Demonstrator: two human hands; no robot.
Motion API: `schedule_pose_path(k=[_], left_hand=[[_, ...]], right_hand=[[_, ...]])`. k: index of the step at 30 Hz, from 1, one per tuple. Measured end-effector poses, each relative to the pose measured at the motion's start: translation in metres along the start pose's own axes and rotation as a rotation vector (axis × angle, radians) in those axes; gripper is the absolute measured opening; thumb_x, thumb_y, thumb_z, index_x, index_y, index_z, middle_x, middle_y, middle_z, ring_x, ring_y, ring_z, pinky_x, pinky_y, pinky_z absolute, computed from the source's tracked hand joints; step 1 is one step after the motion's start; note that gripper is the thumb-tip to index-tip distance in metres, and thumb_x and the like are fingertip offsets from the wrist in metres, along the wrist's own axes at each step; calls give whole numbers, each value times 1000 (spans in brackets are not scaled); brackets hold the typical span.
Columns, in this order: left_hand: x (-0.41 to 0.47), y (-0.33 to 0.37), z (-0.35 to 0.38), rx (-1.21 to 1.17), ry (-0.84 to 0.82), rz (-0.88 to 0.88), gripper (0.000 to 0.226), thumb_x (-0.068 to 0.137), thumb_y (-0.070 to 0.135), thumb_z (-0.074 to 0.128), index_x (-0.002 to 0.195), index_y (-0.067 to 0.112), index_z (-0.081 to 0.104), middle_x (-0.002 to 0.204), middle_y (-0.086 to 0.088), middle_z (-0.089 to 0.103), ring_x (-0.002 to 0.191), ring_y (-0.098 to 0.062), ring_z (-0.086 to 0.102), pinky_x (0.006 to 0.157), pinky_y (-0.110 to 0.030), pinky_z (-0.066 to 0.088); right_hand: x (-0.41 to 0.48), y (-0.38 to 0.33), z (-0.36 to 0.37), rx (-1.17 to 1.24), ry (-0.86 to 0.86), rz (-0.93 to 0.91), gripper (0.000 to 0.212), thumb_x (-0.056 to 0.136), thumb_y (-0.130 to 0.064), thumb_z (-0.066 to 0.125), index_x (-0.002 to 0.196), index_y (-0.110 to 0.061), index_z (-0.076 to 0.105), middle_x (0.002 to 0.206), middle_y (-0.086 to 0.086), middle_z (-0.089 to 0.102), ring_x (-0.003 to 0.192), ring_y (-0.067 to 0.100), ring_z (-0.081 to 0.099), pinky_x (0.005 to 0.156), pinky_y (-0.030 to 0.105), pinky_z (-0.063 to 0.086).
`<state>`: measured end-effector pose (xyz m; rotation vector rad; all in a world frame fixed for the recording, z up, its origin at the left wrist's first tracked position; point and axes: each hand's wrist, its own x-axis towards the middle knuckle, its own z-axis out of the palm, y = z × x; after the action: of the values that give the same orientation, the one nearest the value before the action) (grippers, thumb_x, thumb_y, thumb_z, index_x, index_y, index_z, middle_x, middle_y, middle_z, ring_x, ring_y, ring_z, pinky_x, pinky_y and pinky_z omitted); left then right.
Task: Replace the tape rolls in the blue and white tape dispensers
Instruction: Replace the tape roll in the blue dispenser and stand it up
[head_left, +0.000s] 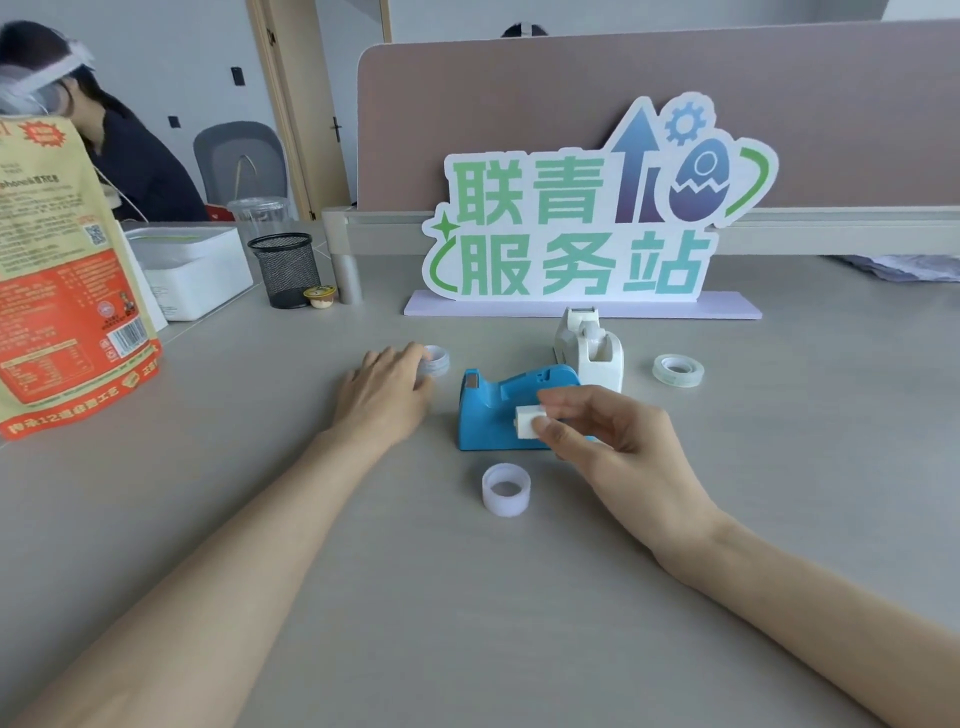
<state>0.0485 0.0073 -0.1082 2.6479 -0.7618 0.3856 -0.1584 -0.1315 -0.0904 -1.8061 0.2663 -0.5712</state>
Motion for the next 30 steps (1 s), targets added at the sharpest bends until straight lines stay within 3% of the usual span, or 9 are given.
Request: schedule_pose_path(k=[3,5,7,10,14,18,22,26,30], left_hand=[[-11,-3,-2,-139,41,16,19,94,31,51,106,16,56,112,-6,63,108,-29,53,83,-36,41],[-20,1,-8,-418,77,-11,16,94,32,56,98,17,57,103,-1,65,100,-23,59,79,-34,43],[-34,9,-20,-659,204,-1,7,94,29,55,97,22,54,97,6,62,92,-7,59,80,-34,47],[-65,25,-36,-738,316,103,5,96,29,50,101,26,50,104,6,60,90,9,53,77,-31,47],[-91,52,-43,-965,193,135,6,94,39,49,94,34,51,88,7,68,81,2,62,59,-20,50],[-88,60,-43,-1046,128,137,8,90,36,47,94,35,54,87,11,69,87,-14,67,53,-33,52],[-94,63,-46,-1156,53,149,12,90,31,47,97,24,54,90,5,65,86,-10,67,41,-30,51],[-97,64,-42,-1165,-34,148,15,91,33,44,96,23,54,94,3,64,87,-14,66,41,-29,50],[-101,64,-42,-1021,-79,181,16,92,41,41,98,30,52,87,5,62,82,-12,62,48,-28,50]], right_hand=[[1,1,-1,-4,-8,3,17,86,-19,71,103,-22,72,96,-8,73,87,5,69,80,19,54],[1,1,-1,11,-16,-6,17,85,-17,71,102,-21,72,97,-6,73,87,6,69,78,16,53],[0,0,-2,29,-29,-18,16,85,-14,72,100,-21,72,95,-7,73,84,3,69,74,13,52],[-3,-4,-2,72,-63,-59,15,83,-8,72,92,-20,72,88,-5,75,79,1,69,68,11,50],[-6,-8,-3,127,-53,-136,19,81,-4,74,89,-21,71,89,-1,74,79,8,70,68,15,51],[-10,-11,-2,177,-26,-181,16,81,-3,75,86,-16,68,88,-1,73,77,10,70,71,22,55],[-12,-14,-2,192,19,-198,12,80,-8,76,80,-16,67,84,-1,75,75,14,69,73,46,58],[-13,-14,-2,164,64,-218,10,80,-17,78,78,-20,69,83,1,75,78,18,68,69,59,53],[-13,-15,-3,152,67,-204,8,81,-19,76,85,-20,70,85,-3,75,79,17,68,67,54,56]])
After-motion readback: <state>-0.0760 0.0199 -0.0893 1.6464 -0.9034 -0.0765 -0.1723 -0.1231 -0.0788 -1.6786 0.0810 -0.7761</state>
